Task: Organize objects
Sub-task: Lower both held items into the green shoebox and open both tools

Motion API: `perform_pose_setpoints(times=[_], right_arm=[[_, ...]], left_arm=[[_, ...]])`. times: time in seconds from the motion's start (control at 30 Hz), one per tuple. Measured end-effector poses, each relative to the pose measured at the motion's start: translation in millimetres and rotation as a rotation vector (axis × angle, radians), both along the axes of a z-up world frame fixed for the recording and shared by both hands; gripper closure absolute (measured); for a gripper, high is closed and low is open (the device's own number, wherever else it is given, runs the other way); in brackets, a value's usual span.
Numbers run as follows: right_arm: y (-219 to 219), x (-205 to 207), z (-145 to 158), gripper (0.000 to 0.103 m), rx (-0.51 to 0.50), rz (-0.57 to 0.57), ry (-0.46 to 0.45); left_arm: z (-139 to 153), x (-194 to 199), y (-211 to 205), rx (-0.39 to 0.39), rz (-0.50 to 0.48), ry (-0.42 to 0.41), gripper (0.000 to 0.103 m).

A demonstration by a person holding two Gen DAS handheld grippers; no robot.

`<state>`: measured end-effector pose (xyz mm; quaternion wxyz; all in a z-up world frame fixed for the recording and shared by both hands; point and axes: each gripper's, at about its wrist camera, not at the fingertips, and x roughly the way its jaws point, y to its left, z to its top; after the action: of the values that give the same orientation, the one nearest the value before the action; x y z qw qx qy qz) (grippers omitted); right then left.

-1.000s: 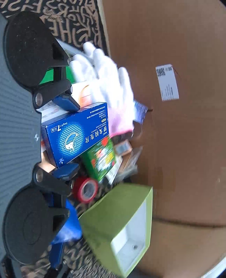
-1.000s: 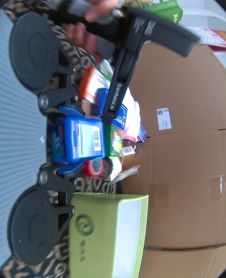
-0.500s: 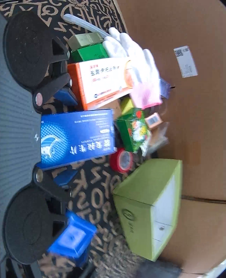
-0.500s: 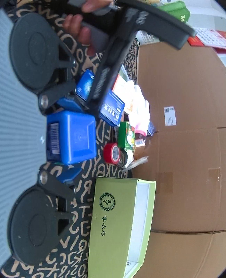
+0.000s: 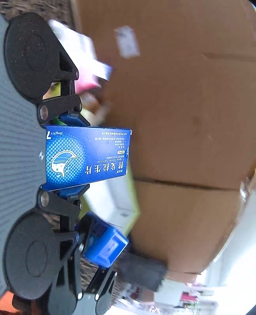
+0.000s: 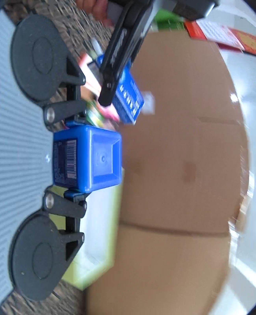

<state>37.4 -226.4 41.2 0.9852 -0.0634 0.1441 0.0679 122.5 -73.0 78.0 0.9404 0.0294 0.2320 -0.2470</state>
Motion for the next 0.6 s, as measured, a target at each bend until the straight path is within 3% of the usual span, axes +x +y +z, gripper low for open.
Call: perform_pose_setpoints(times=[0.13,0.37,0.6], right_arm=[[-30,55,11,0.049,-0.054,-0.109,0.034],[-73,155,-20,0.049,-0.063,-0.208,0.282],[-88,187,-48,0.049,-0.059,-0.211,0.386]], left_arm=[[7,49,-49,-0.015,-0.036,0.023,0.041],[-31,141,-128,0.099,-0.011,0.108,0.041],[-55,170,-149,0.135,0.002,0.150,0.041]])
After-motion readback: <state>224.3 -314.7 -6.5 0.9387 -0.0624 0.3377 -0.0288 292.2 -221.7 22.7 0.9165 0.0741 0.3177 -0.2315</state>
